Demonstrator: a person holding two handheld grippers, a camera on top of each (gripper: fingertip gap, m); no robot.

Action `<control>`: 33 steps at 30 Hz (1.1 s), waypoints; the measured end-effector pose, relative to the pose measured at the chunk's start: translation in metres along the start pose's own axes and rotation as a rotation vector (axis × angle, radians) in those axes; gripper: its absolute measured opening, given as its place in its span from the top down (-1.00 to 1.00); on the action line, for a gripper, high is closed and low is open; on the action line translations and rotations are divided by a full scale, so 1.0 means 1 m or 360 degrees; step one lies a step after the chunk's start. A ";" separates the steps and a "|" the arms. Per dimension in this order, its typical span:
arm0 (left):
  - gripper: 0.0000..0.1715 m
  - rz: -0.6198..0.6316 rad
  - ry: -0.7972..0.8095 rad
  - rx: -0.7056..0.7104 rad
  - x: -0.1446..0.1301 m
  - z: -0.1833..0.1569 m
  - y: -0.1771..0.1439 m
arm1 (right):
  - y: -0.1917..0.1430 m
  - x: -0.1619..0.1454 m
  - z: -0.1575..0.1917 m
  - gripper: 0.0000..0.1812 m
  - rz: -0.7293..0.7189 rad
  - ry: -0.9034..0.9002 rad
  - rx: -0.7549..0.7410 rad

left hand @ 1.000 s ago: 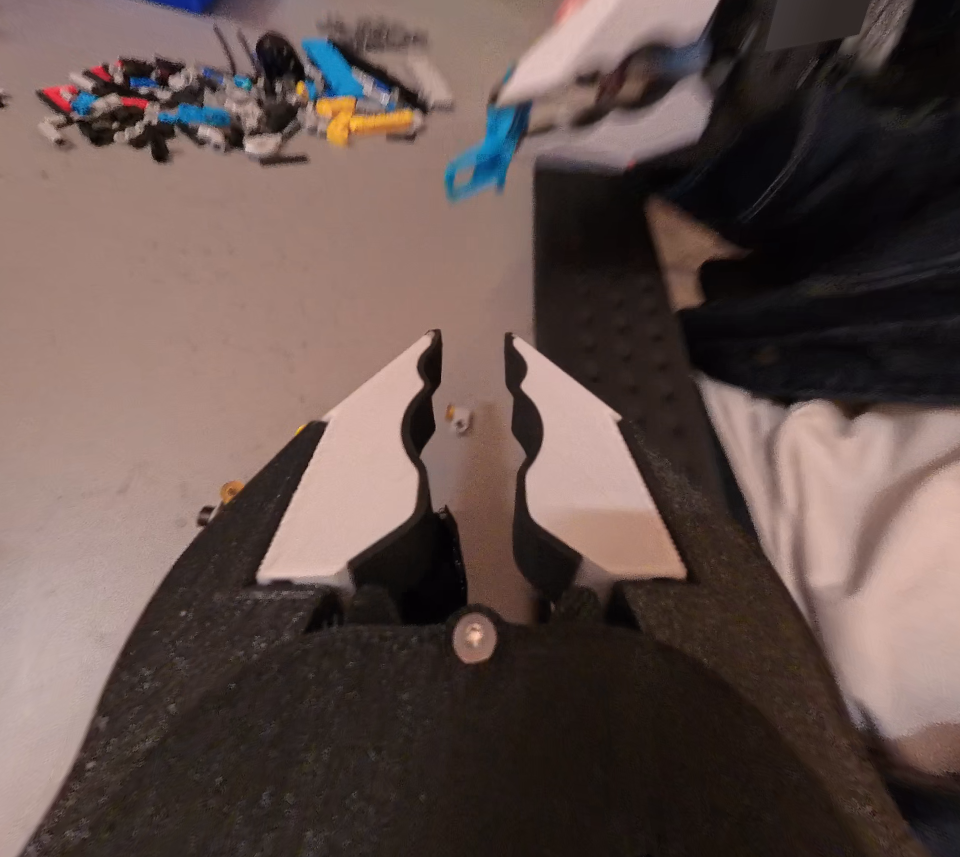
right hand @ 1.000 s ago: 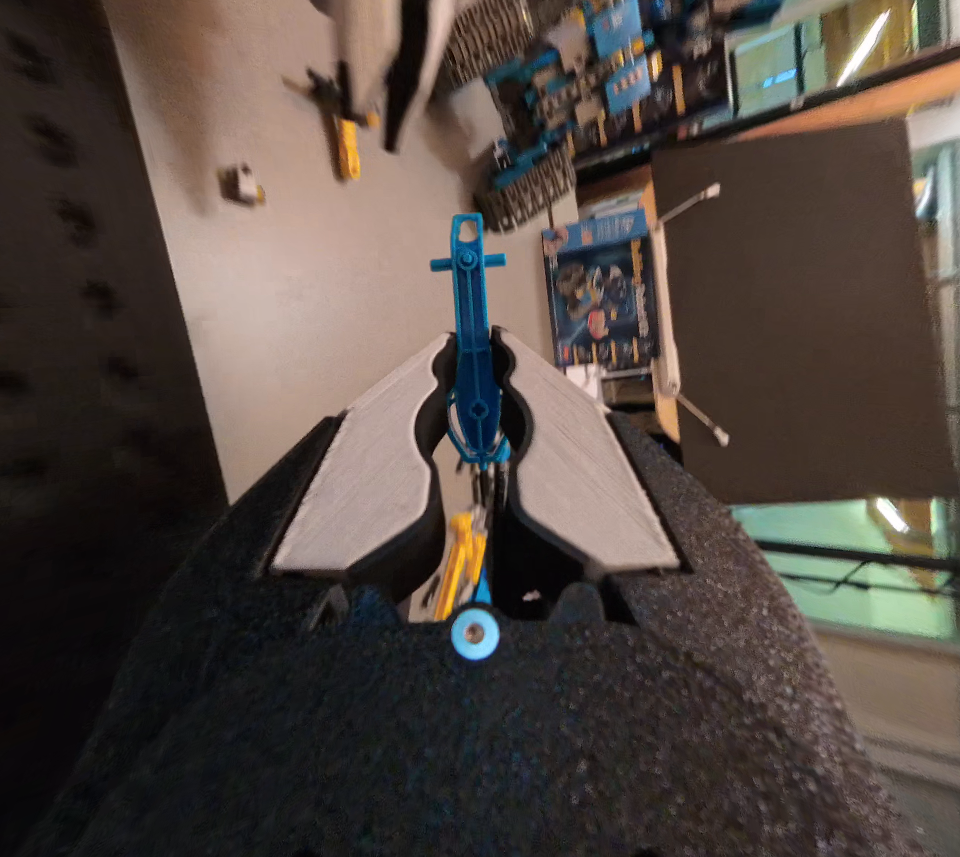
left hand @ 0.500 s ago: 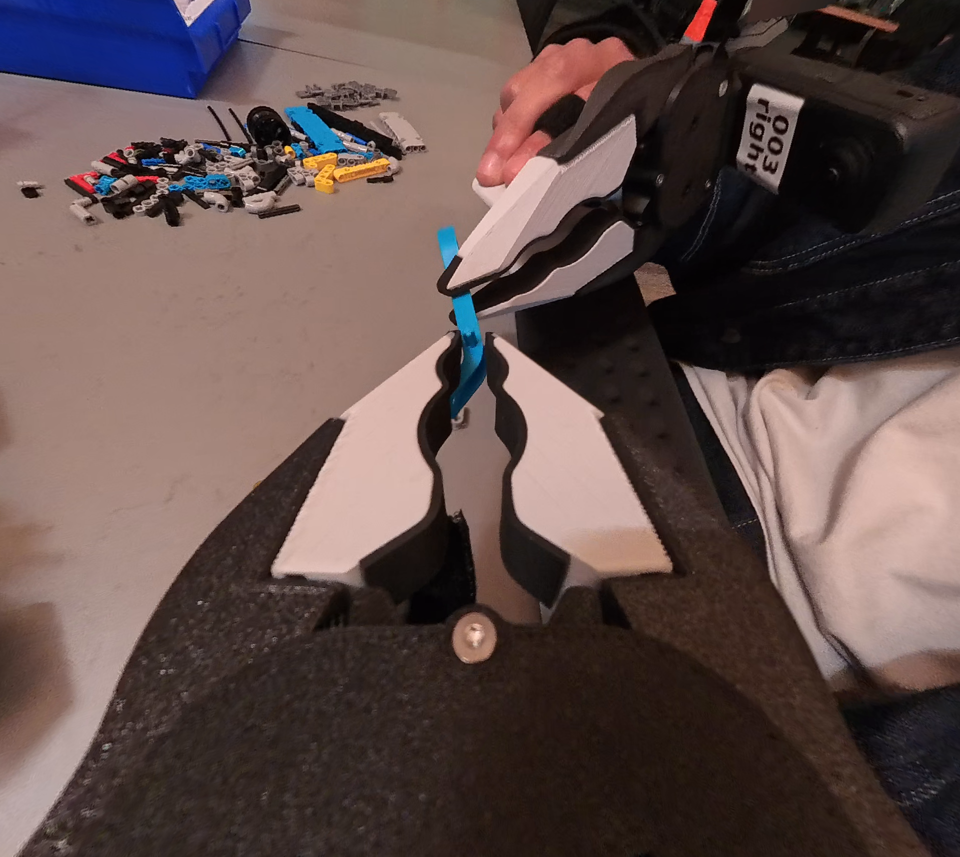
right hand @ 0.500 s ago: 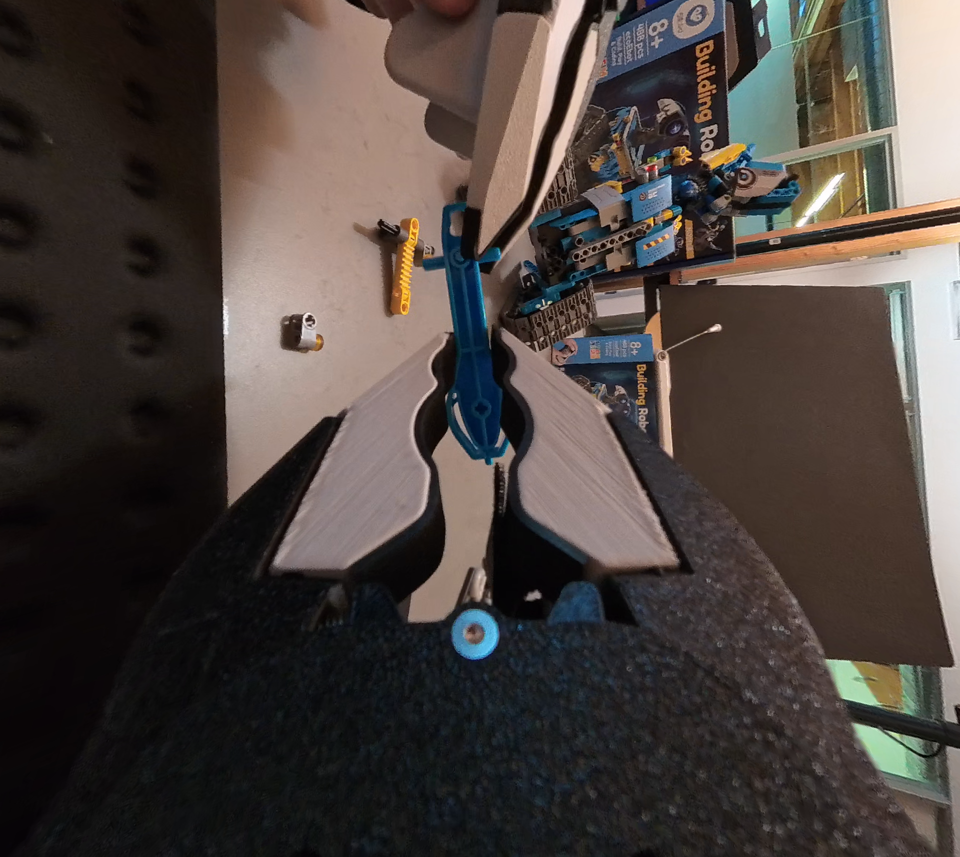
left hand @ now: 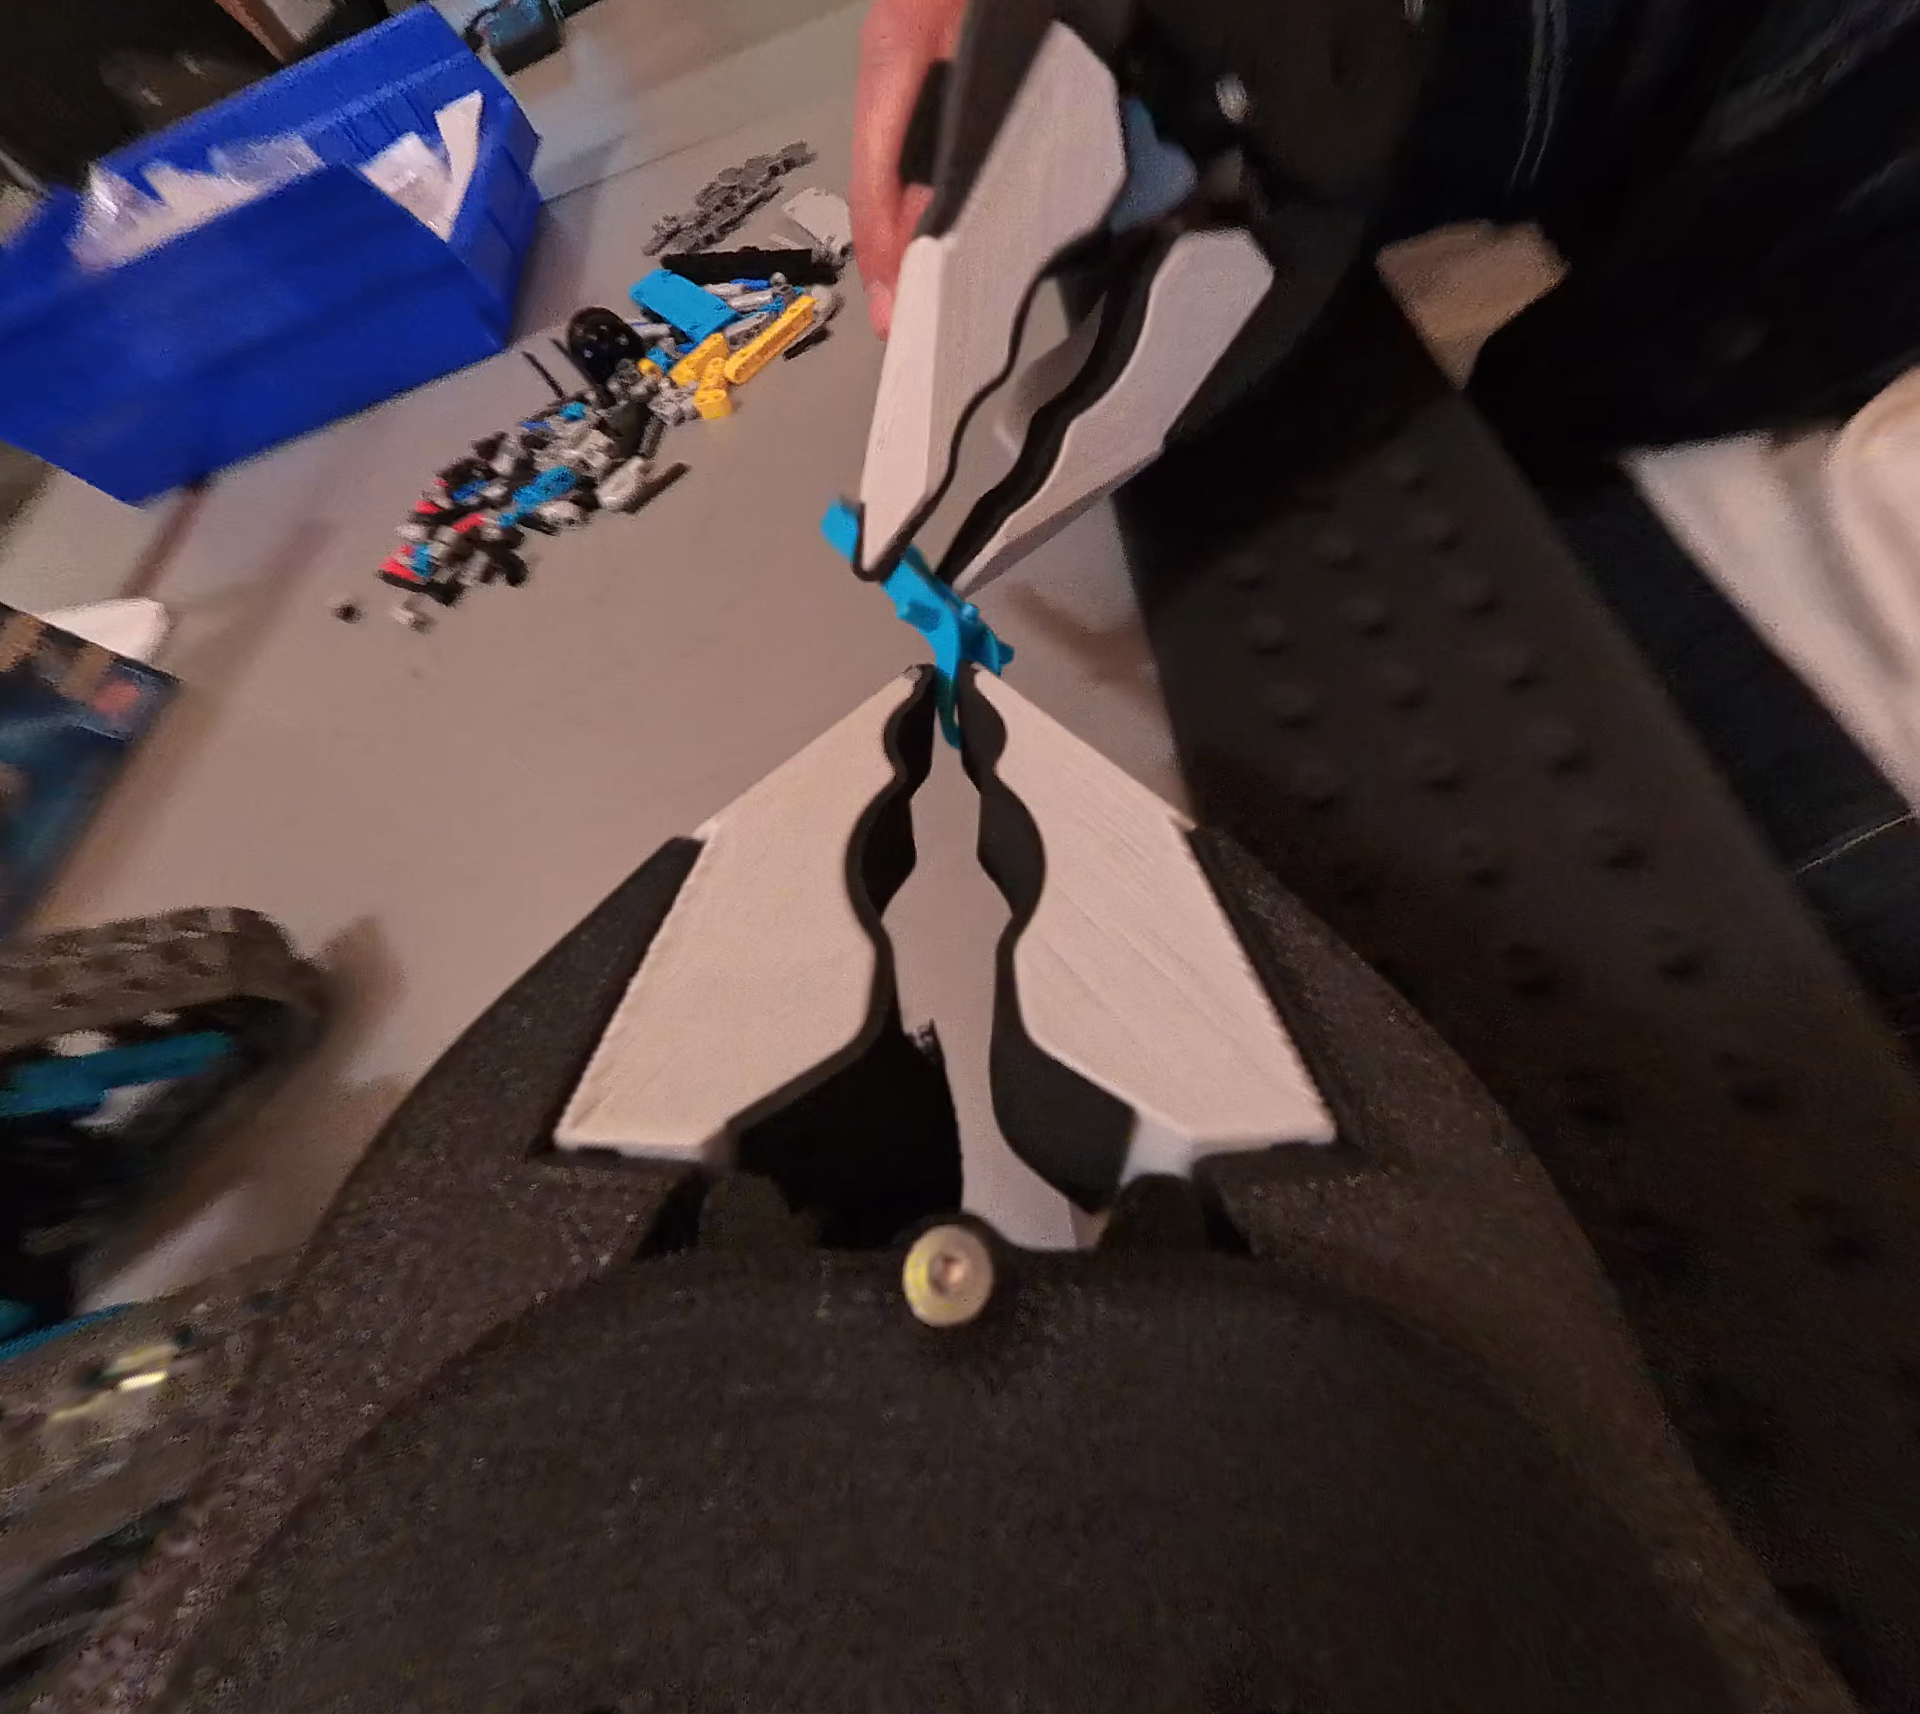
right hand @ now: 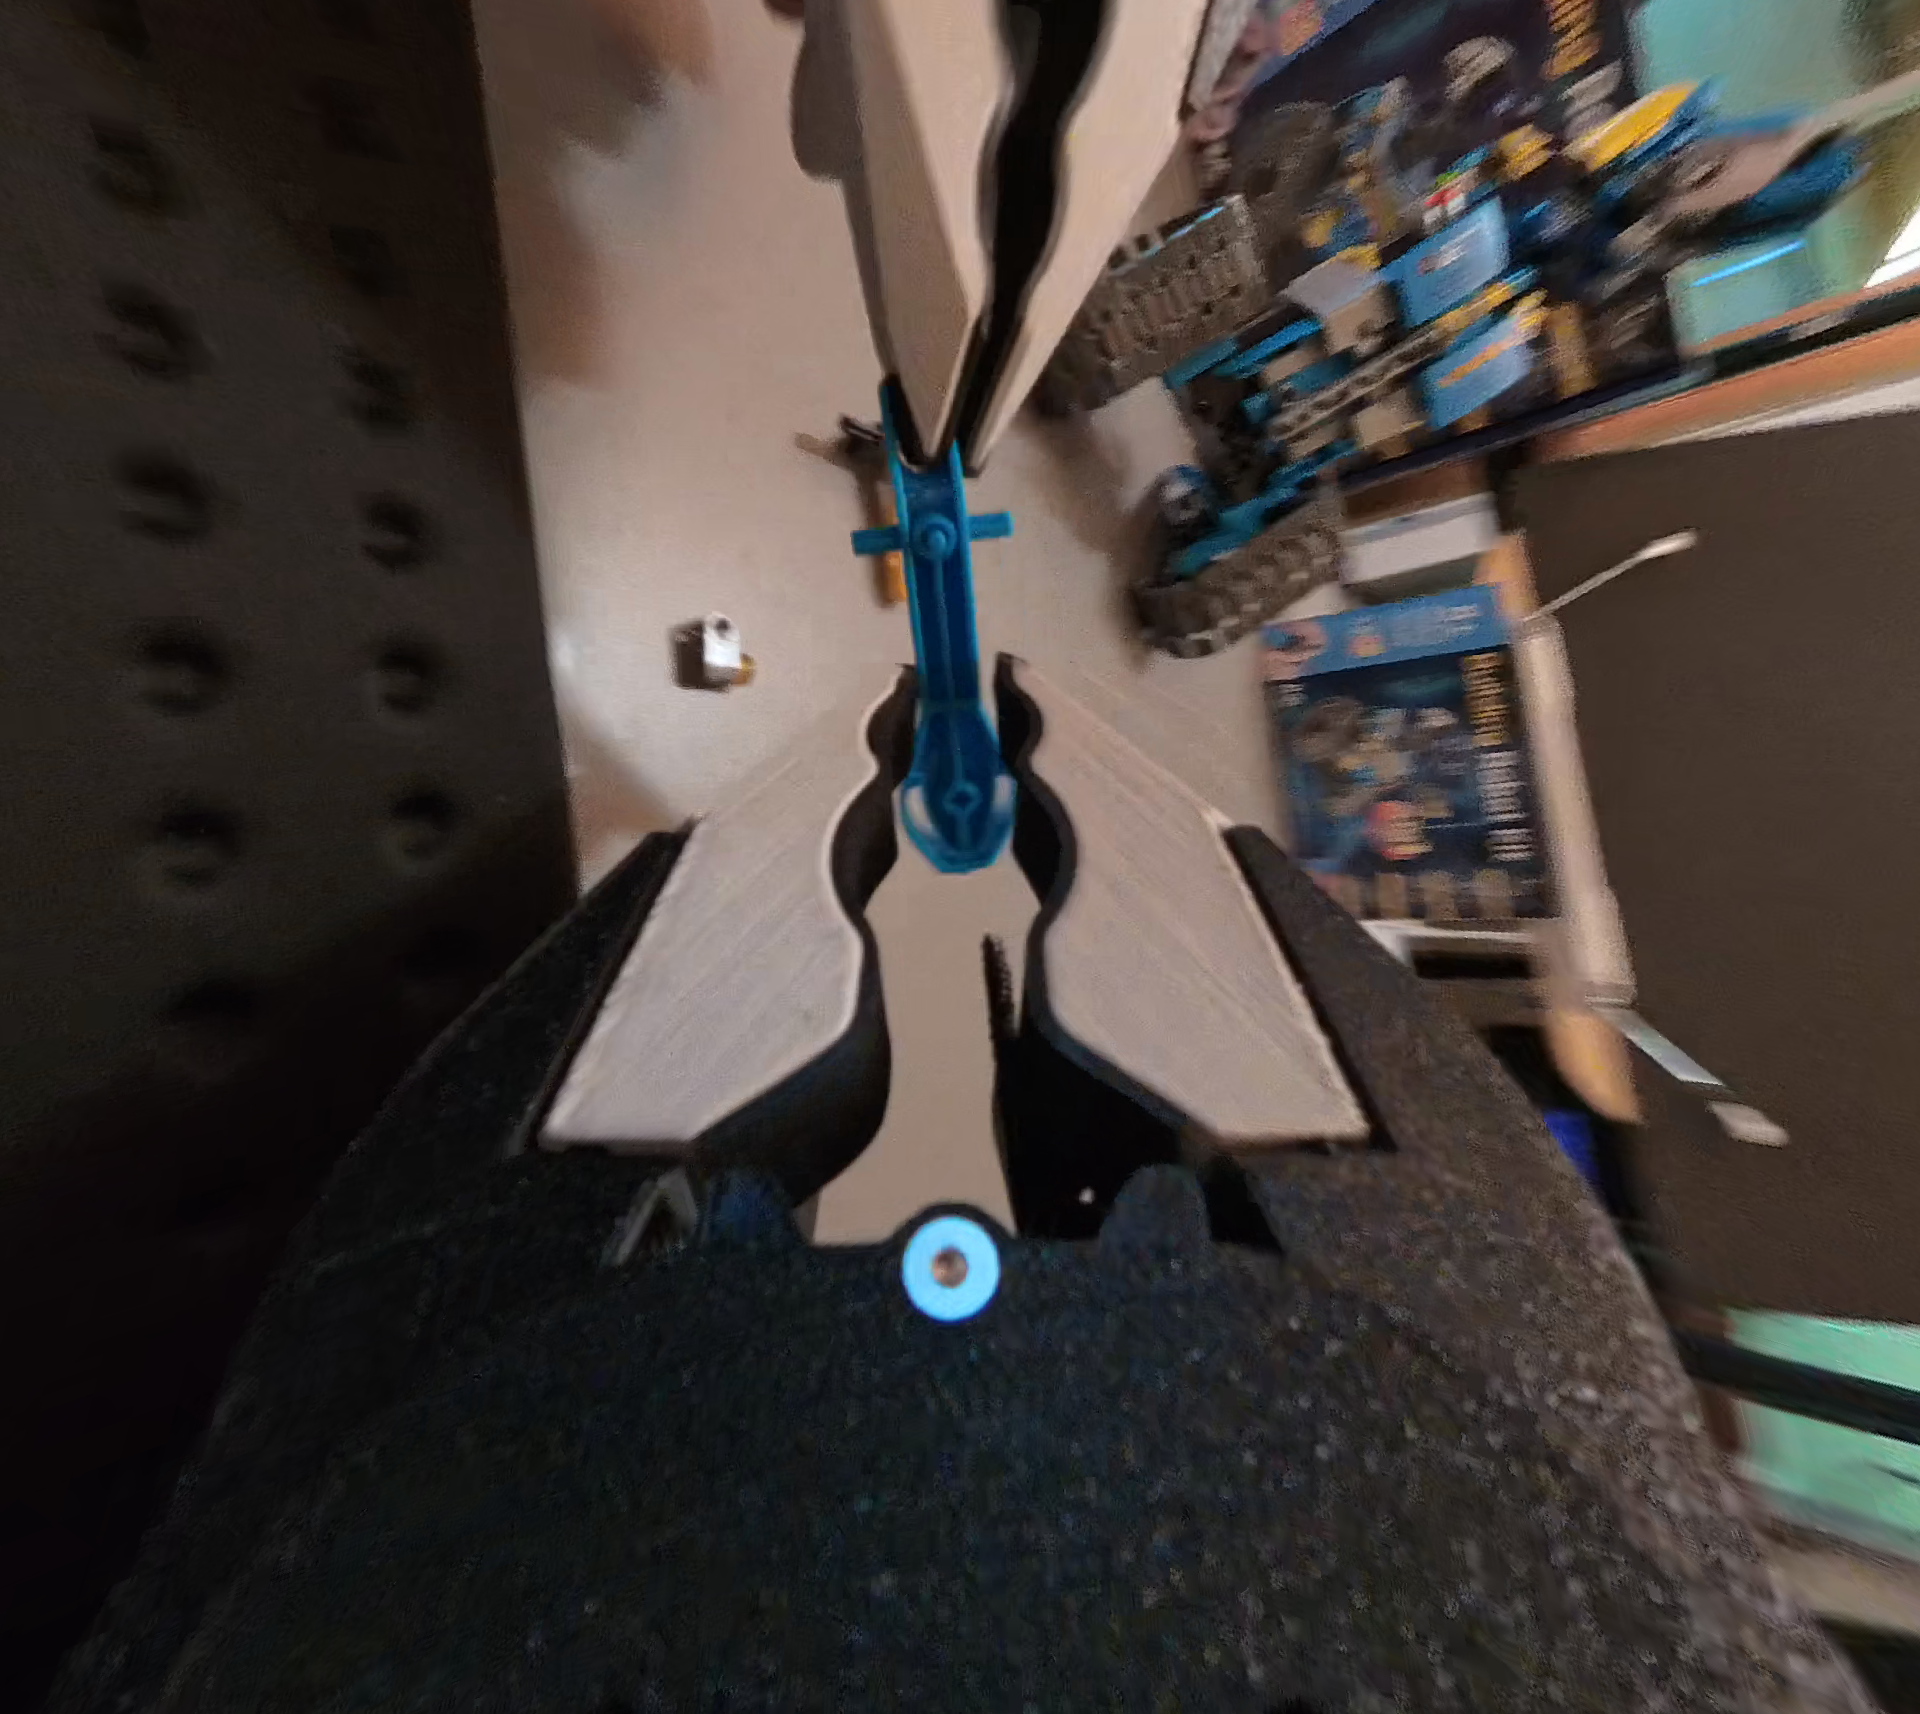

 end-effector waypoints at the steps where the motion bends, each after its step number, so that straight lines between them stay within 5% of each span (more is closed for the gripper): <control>1: 0.98 0.0069 0.0126 0.0061 -0.002 0.000 0.003 | -0.002 0.001 -0.001 0.73 -0.0046 0.0140 0.0094; 6: 0.98 0.0171 0.0377 0.0130 -0.001 -0.005 0.012 | -0.011 0.004 -0.016 0.56 -0.0266 0.0654 0.0469; 12: 0.98 0.0081 0.0198 0.0074 0.001 -0.003 0.013 | 0.007 -0.008 -0.004 0.62 -0.0146 0.0507 0.0553; 14: 0.98 0.0076 0.0116 0.0065 -0.001 0.000 0.014 | 0.014 -0.010 -0.002 0.85 -0.0126 0.0423 0.0485; 21: 0.83 0.0269 -0.0390 0.0018 -0.029 0.010 0.018 | 0.030 -0.035 0.006 0.89 0.0146 0.0385 0.0497; 24: 0.83 0.0320 -0.0453 -0.0141 -0.034 -0.002 0.023 | 0.031 -0.041 0.011 0.90 0.0203 0.0504 0.0603; 33: 0.93 0.0476 -0.0407 -0.0159 -0.038 -0.011 0.046 | 0.026 -0.048 0.001 0.90 0.0161 0.0950 0.0721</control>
Point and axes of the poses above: each gripper's, where its closed fingertips meet, y out along the fingers, x out of its top, z = x × y across the jaws, the point moved 5 cm from there along -y, back along the fingers, and after that the axes turned 5 degrees about -y, right-handed, at the moved point
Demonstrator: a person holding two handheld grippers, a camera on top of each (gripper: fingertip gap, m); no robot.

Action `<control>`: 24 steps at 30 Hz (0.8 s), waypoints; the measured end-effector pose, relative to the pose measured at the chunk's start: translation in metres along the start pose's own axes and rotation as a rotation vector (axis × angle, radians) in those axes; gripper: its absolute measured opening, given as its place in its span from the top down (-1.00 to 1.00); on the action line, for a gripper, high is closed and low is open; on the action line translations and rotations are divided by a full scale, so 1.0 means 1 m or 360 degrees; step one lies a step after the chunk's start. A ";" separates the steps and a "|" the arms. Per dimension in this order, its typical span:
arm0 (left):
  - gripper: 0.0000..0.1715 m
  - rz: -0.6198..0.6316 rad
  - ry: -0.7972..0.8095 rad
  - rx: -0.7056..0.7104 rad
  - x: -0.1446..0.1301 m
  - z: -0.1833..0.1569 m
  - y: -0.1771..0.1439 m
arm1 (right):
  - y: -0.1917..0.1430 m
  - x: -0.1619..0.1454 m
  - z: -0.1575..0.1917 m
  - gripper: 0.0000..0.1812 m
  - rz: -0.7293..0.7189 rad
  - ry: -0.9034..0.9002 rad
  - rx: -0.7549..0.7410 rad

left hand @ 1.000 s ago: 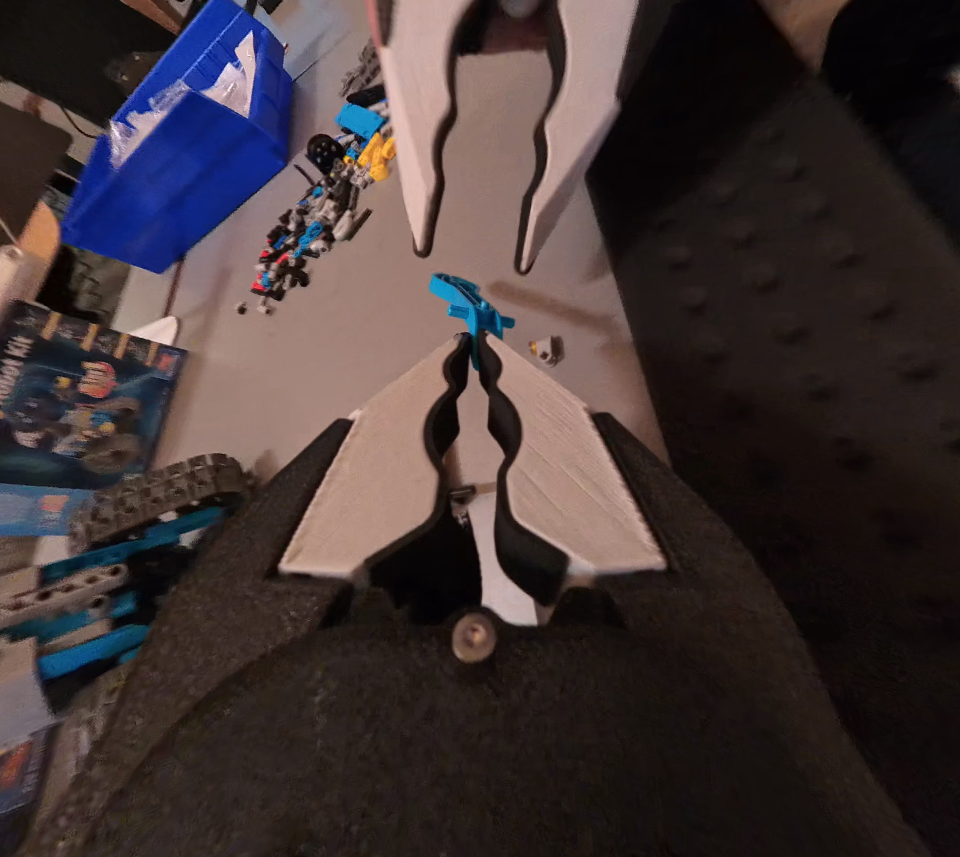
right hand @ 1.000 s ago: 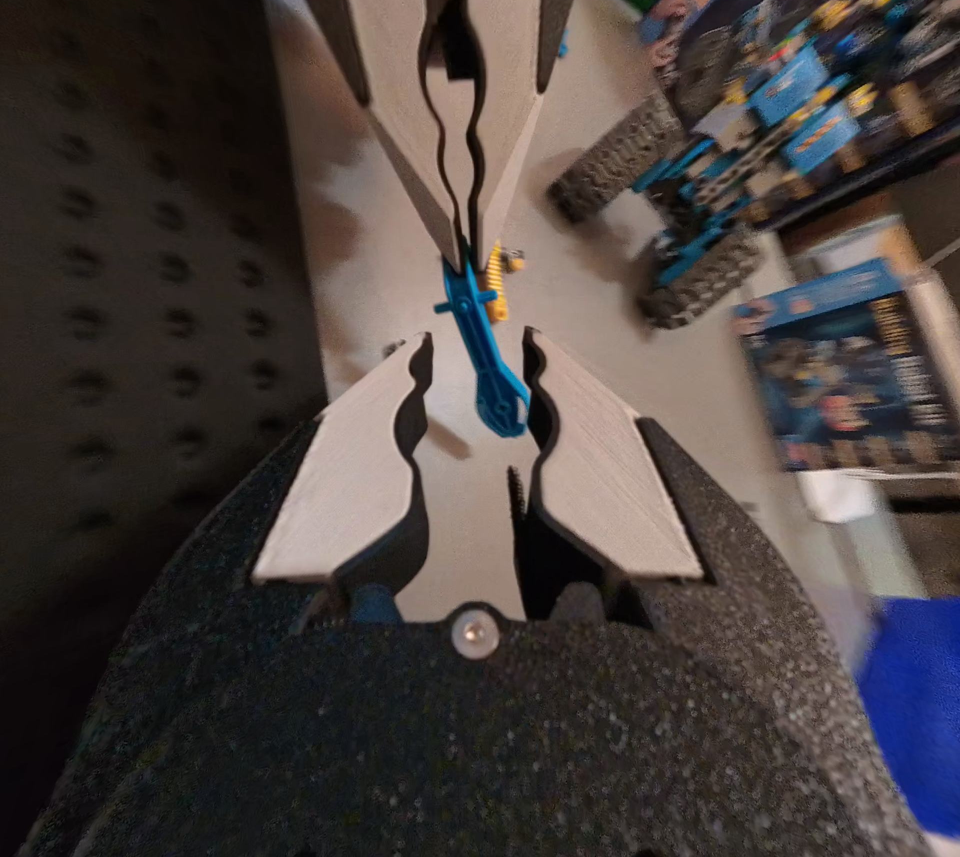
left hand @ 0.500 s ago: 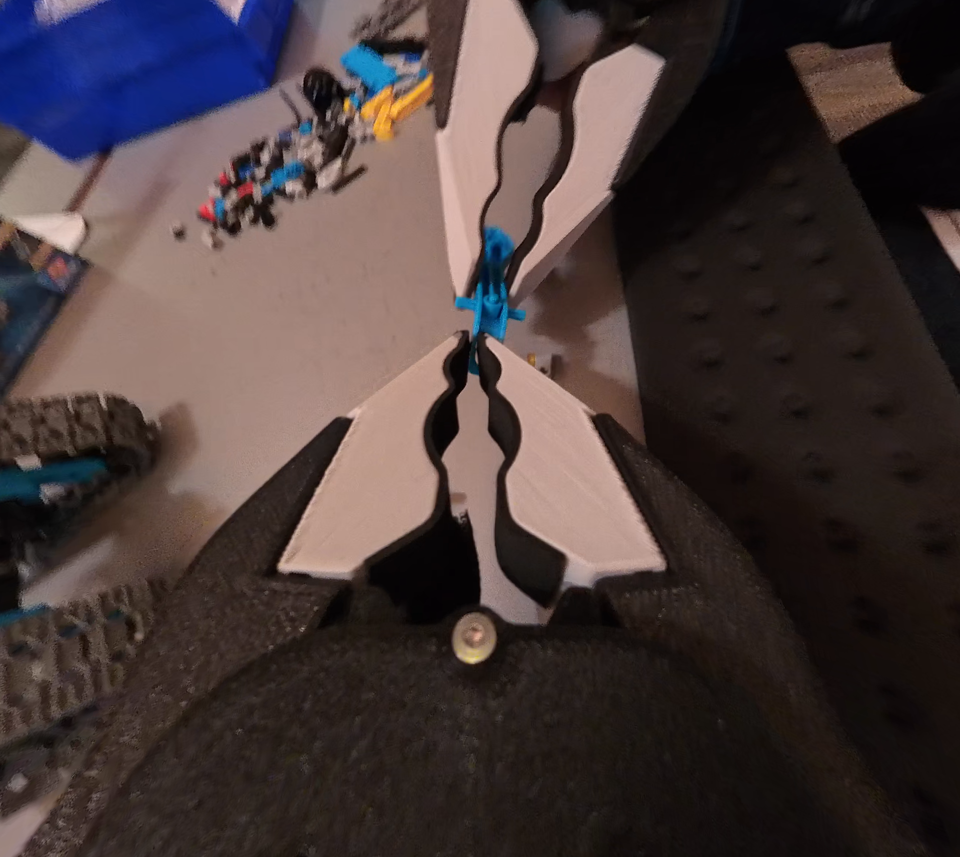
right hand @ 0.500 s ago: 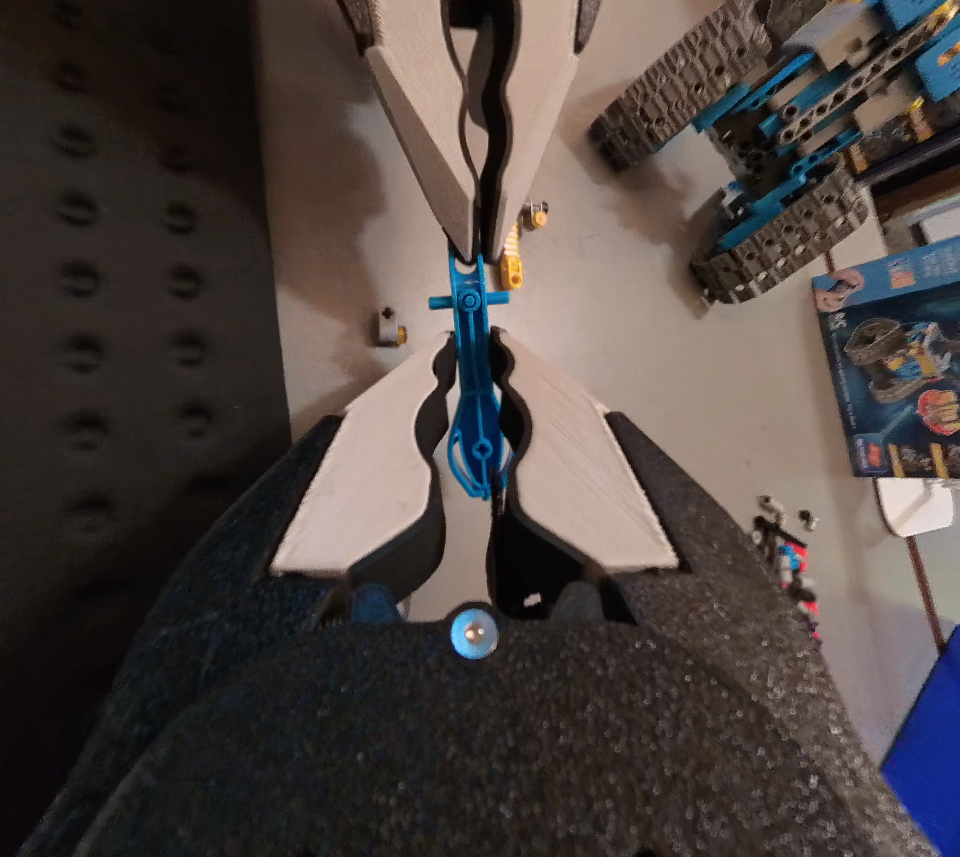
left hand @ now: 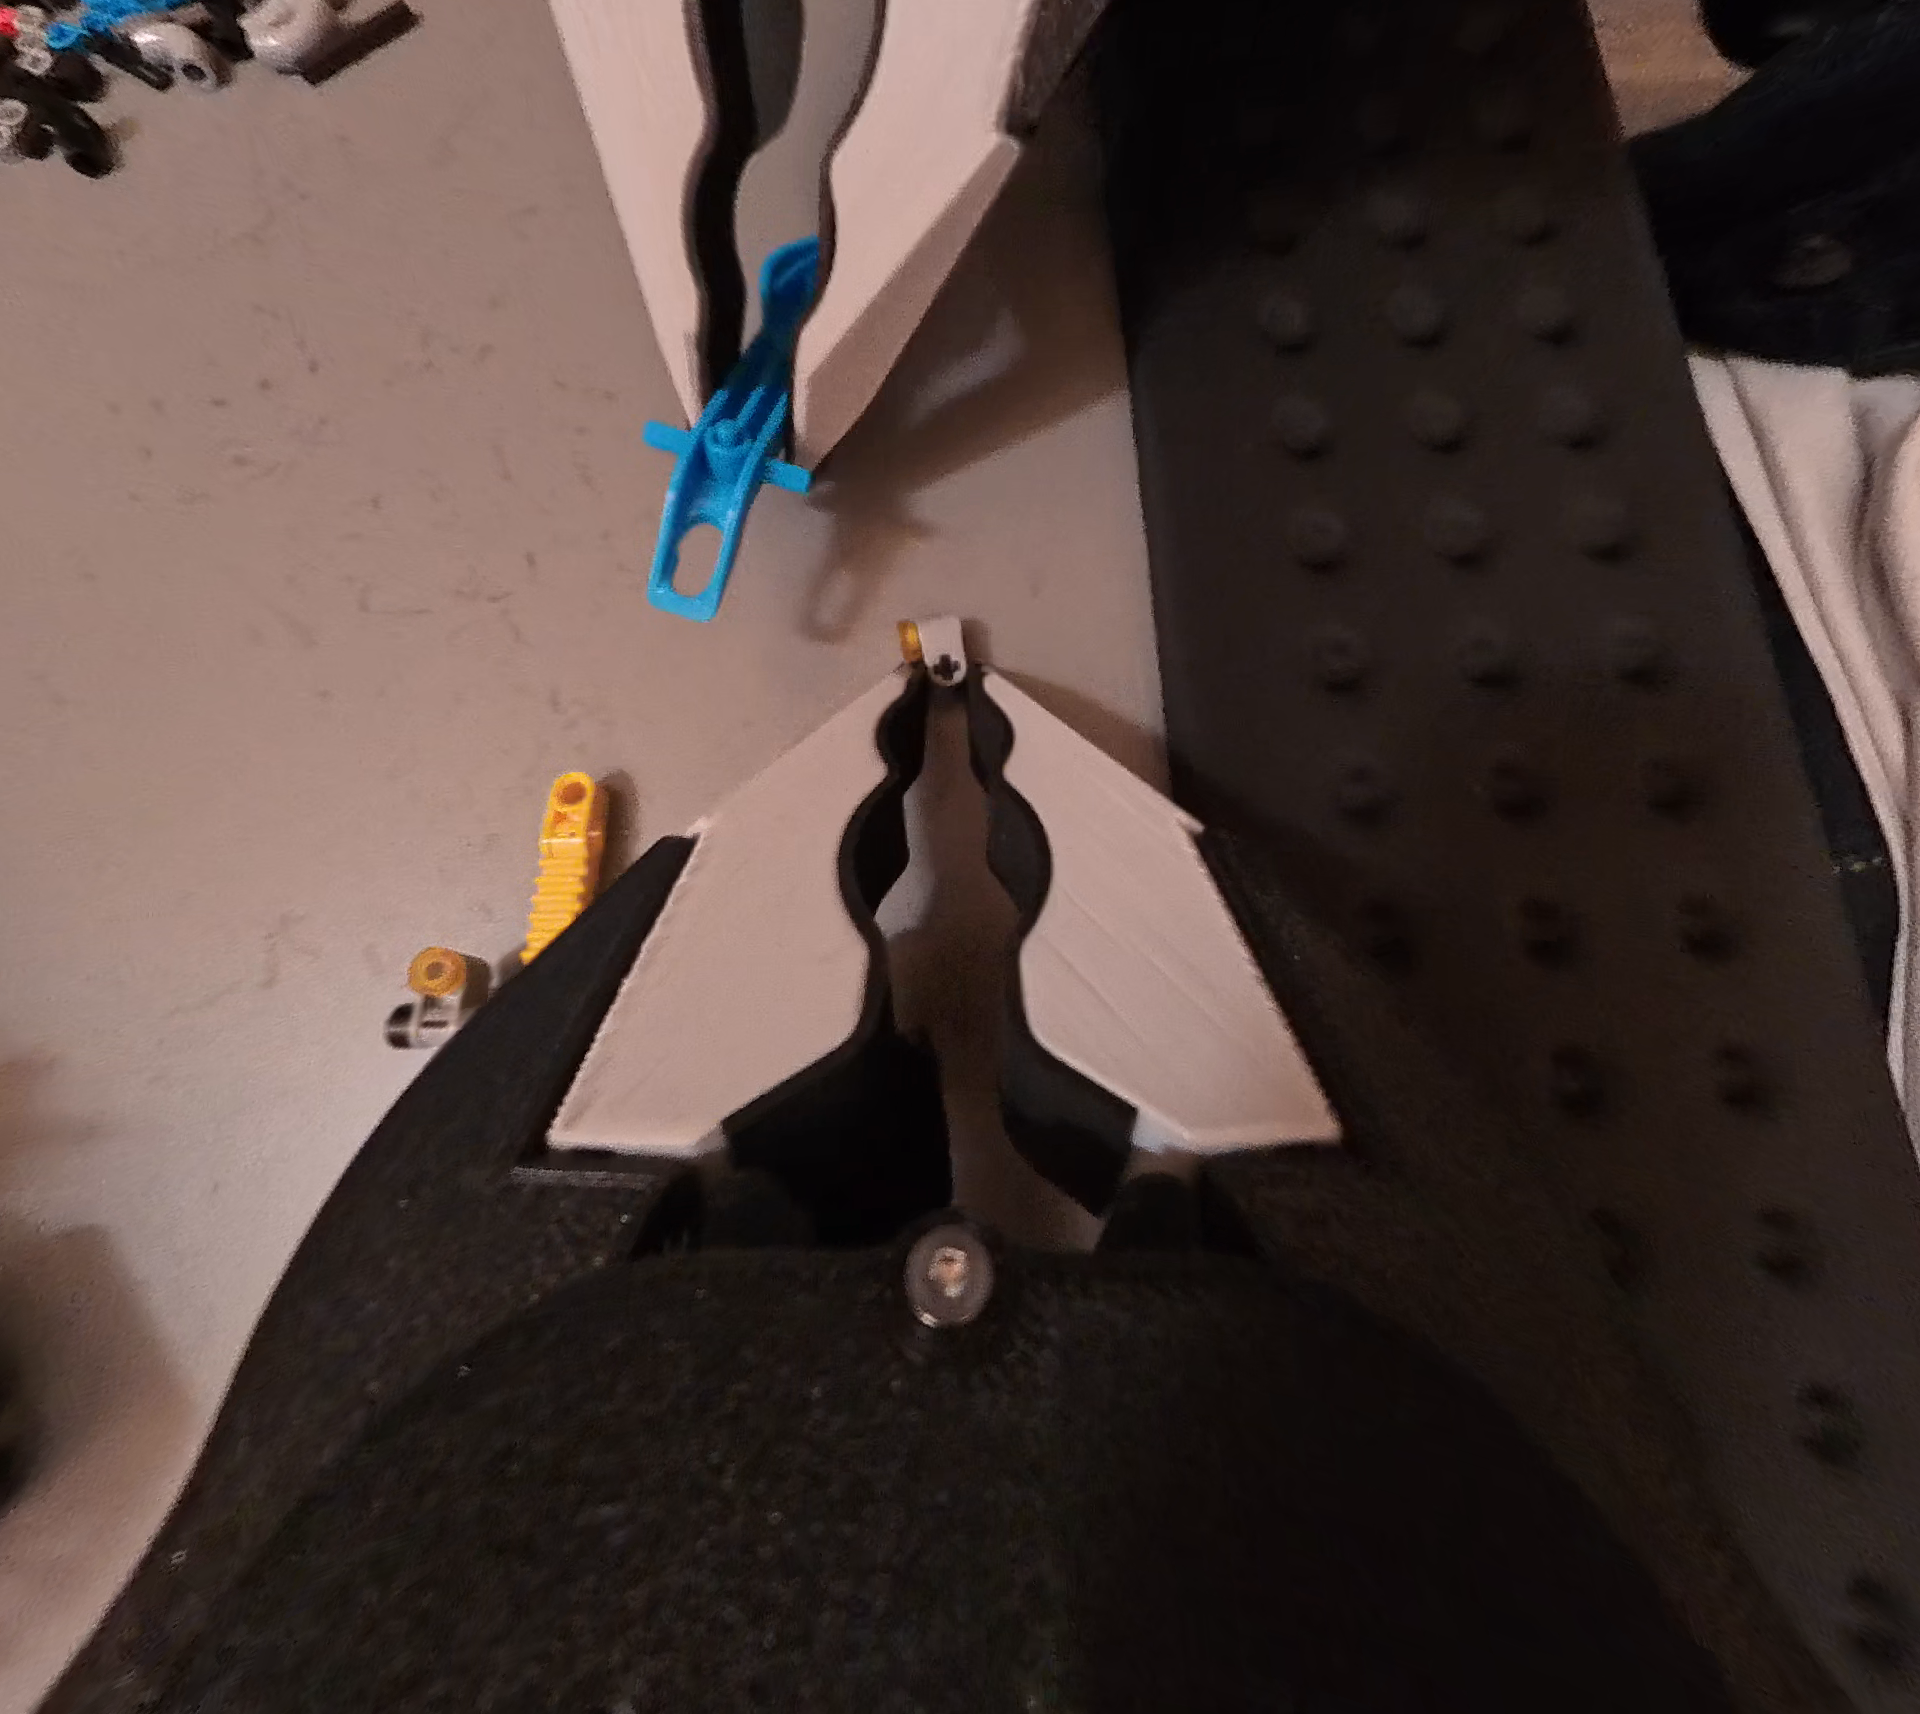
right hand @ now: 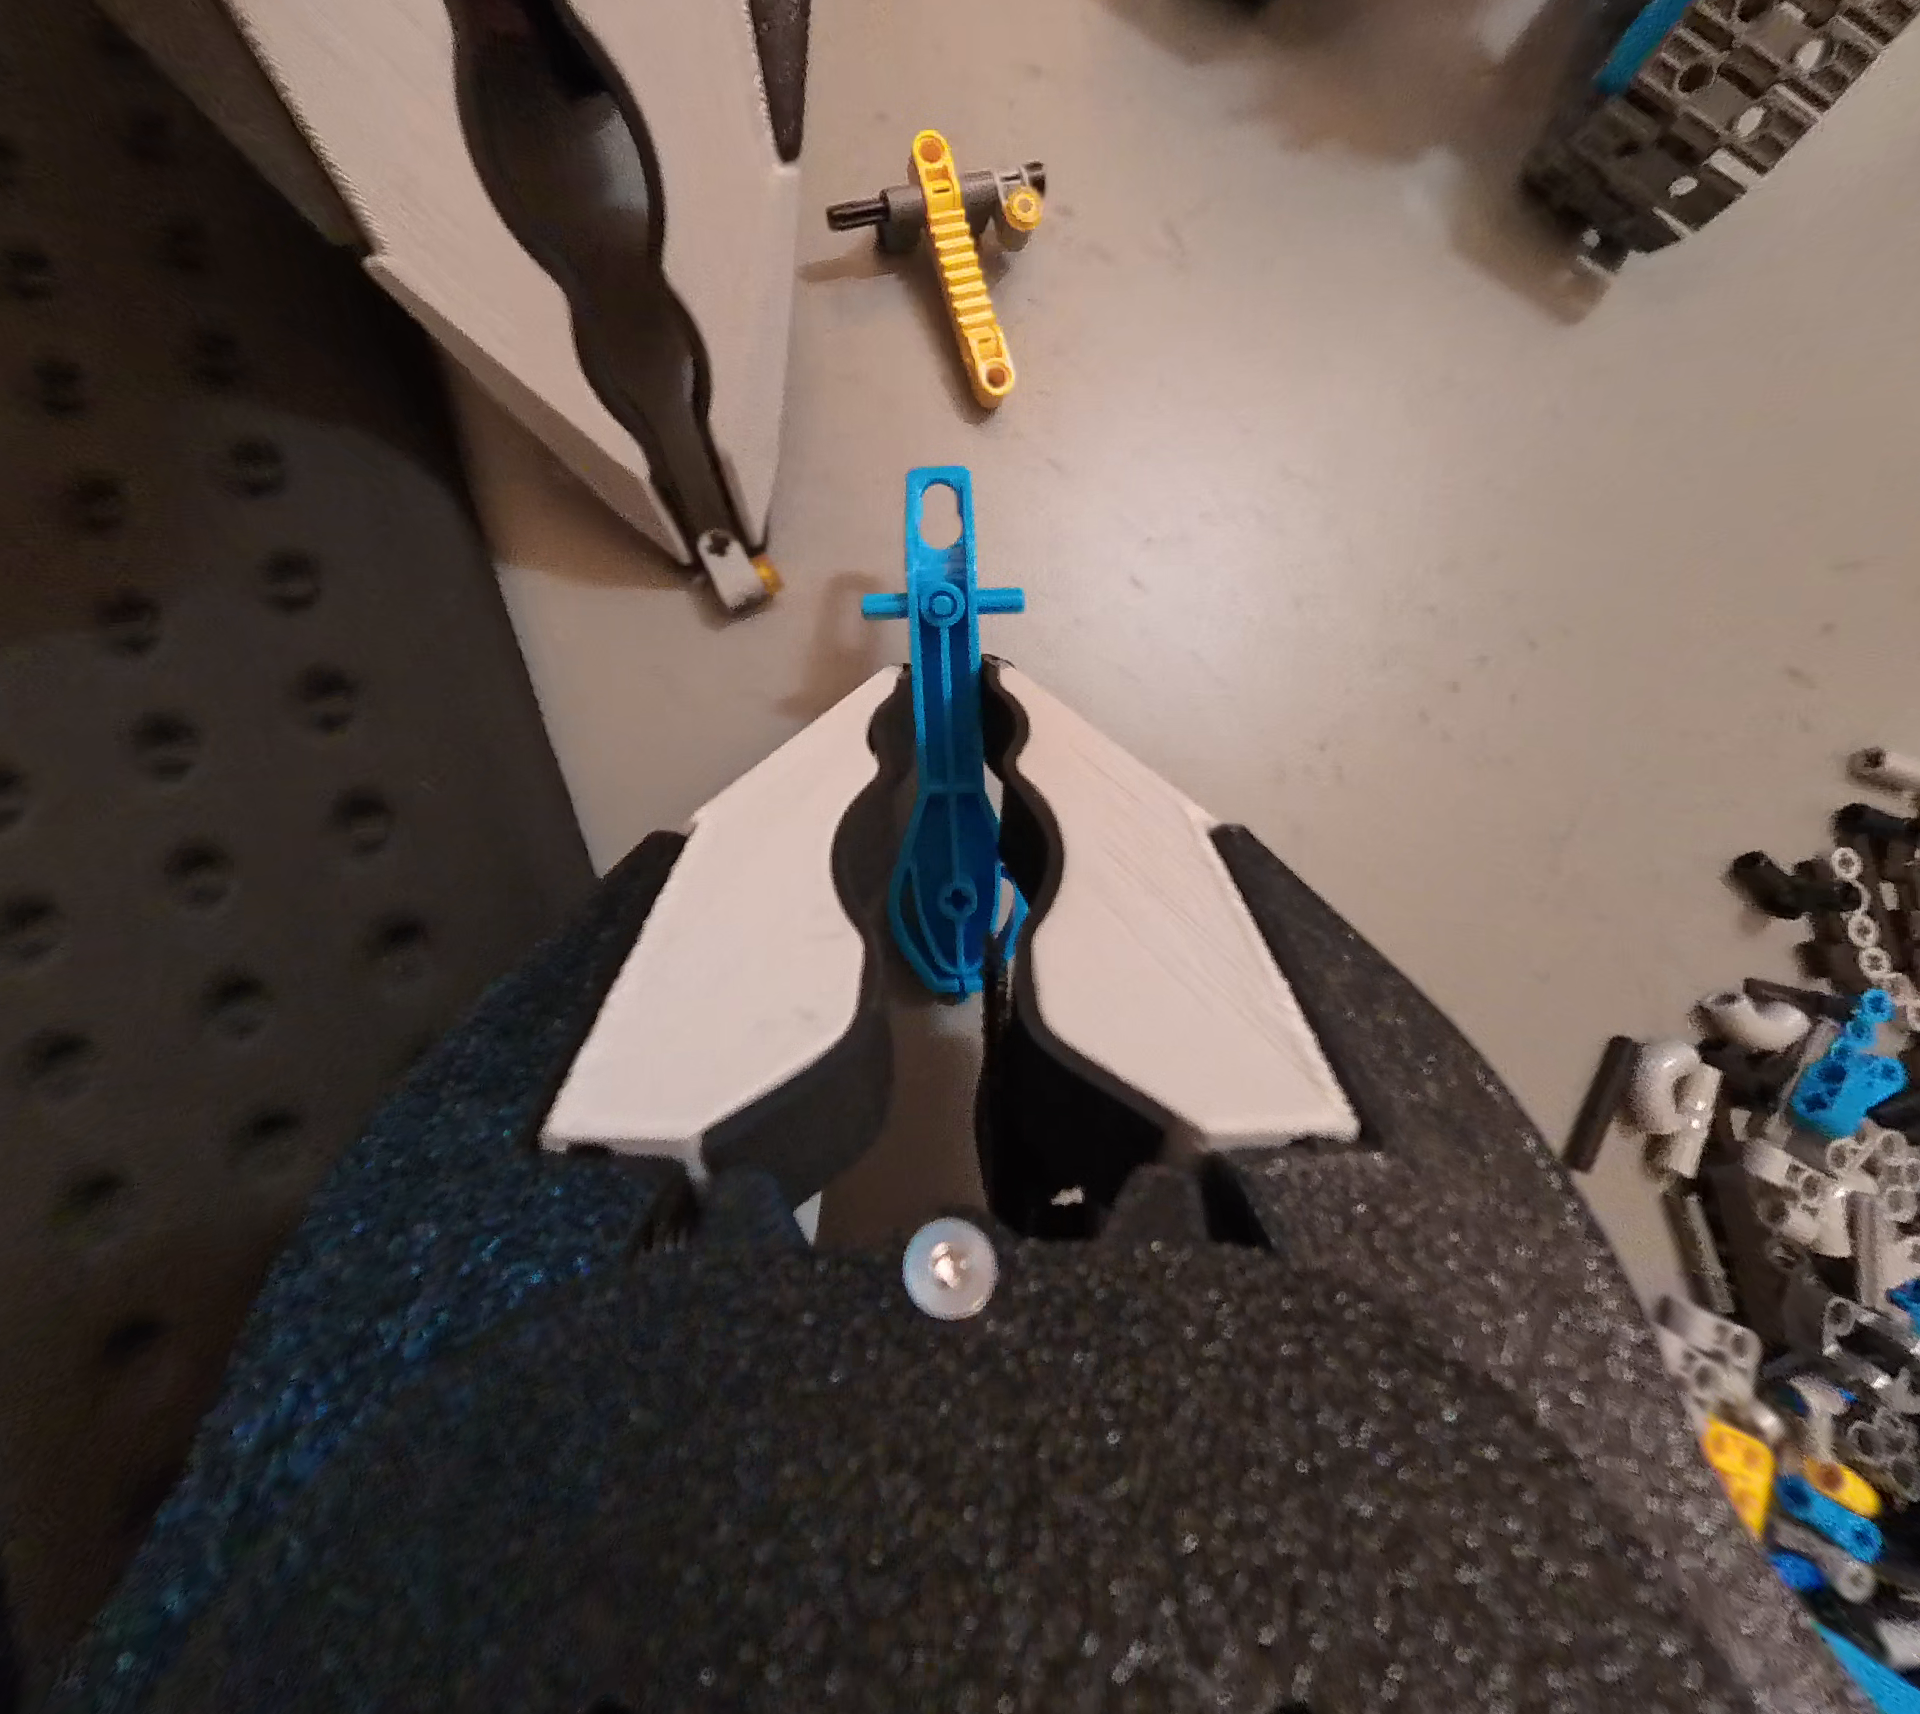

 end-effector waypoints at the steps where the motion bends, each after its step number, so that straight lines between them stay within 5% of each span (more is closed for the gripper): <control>1: 0.93 0.0009 -0.0018 0.0024 0.000 0.003 0.000 | 0.000 -0.001 0.001 0.90 -0.0007 0.0025 0.0029; 8: 0.94 0.0017 -0.0231 0.0082 -0.008 0.025 -0.009 | -0.004 -0.008 0.029 0.90 0.0021 -0.0148 0.0421; 13: 0.94 0.0012 -0.0246 -0.0075 -0.008 0.023 -0.006 | 0.012 0.006 0.043 0.89 -0.0037 -0.0249 0.0581; 16: 0.94 0.0012 -0.0234 -0.0114 -0.007 0.024 -0.006 | 0.016 0.011 0.035 0.70 -0.0040 -0.0283 0.0496; 24: 0.94 0.0012 -0.0240 -0.0128 -0.007 0.023 -0.006 | 0.010 0.024 0.039 0.58 -0.0193 -0.0329 0.0373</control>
Point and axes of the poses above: each gripper's, where its closed fingertips meet, y out along the fingers, x out of its top, z = x × y across the jaws, the point moved 5 cm from there along -y, back along the fingers, and after that the axes turned 5 degrees about -y, right-handed, at the moved point
